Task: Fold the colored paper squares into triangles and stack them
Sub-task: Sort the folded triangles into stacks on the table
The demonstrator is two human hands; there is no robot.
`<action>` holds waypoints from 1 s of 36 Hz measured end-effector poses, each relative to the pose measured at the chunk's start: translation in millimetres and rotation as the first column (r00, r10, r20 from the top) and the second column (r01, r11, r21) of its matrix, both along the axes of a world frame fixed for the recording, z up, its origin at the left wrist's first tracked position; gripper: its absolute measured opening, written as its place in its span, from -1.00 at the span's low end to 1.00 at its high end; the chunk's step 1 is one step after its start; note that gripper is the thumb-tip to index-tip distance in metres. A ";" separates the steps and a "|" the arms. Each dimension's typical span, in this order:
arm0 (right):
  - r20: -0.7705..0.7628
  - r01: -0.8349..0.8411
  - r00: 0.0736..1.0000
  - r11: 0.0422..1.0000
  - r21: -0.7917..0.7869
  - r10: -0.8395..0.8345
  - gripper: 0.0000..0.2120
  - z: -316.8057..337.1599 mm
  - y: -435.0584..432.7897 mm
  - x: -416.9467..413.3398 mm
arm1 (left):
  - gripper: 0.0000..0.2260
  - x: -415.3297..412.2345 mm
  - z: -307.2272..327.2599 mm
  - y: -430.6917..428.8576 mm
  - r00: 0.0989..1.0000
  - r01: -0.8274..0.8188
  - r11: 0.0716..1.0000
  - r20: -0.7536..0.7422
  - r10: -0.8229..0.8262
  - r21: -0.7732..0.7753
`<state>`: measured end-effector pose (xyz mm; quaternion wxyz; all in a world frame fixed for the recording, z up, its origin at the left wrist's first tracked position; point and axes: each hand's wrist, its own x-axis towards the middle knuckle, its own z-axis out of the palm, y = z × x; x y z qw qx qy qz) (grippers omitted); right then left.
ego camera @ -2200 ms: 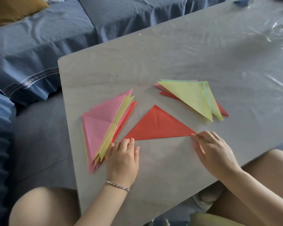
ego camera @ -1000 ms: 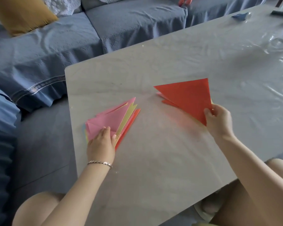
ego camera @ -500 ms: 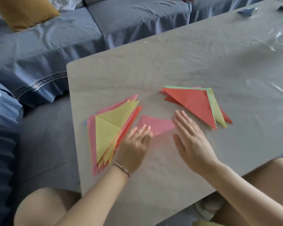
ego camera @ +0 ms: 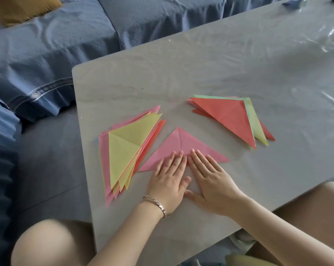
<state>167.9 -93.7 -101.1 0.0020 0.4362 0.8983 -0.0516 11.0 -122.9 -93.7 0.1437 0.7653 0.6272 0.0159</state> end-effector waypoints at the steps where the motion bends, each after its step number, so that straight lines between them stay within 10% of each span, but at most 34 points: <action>1: 0.004 -0.002 1.000 1.000 -0.006 0.002 -0.18 -0.3 -0.2 0.9 | -0.21 -0.2 0.3 -1.7 1.000 -0.004 1.000 -0.017 0.004 -0.021; 27: 0.092 0.296 0.952 0.955 -0.028 -0.293 -0.15 9.4 -3.0 41.8 | -0.33 -17.3 -5.8 -30.4 0.902 -0.411 0.911 -0.133 0.411 0.029; 36: -0.277 0.391 0.865 0.908 -0.149 -0.418 -0.55 39.0 21.1 23.0 | -0.32 -17.2 -9.1 -30.0 0.916 -0.388 0.918 -0.079 0.394 0.081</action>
